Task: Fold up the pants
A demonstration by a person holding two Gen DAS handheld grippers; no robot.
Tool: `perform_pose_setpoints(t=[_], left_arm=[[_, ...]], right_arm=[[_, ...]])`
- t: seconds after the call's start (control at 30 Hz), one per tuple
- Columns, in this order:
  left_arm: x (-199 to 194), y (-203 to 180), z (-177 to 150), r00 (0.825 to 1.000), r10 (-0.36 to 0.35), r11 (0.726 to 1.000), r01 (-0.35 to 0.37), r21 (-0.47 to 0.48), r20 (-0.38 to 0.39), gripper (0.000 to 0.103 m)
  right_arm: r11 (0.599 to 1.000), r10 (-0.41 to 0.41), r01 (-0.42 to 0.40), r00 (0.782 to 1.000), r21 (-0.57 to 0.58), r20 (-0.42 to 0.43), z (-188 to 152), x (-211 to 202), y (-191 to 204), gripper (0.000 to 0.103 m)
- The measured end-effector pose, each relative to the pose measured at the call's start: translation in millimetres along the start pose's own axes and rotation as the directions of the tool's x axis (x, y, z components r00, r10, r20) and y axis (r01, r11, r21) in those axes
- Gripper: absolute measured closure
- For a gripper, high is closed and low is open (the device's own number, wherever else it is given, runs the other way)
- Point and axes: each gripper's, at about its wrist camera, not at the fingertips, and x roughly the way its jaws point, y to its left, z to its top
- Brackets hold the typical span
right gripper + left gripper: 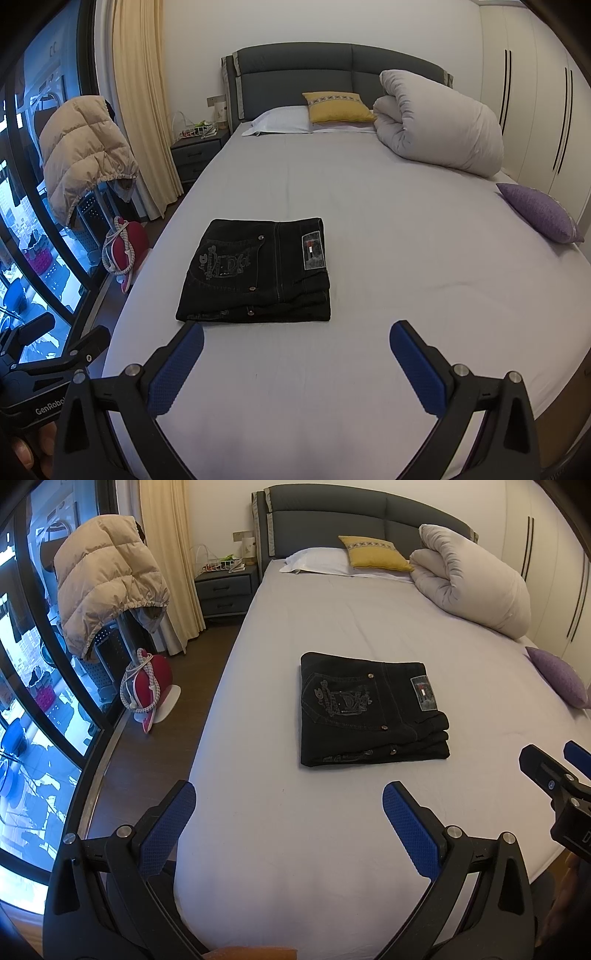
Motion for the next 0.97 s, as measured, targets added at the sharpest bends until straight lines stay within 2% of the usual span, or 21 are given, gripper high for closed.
perform_pose_setpoints(t=[0.97], left_arm=[[4,3,-5,1.000,-0.003,1.000,0.003,0.004,0.000,0.000]], right_arm=[[1.000,0.007,-0.007,1.000,0.003,-0.023,-11,3,-7,0.000]])
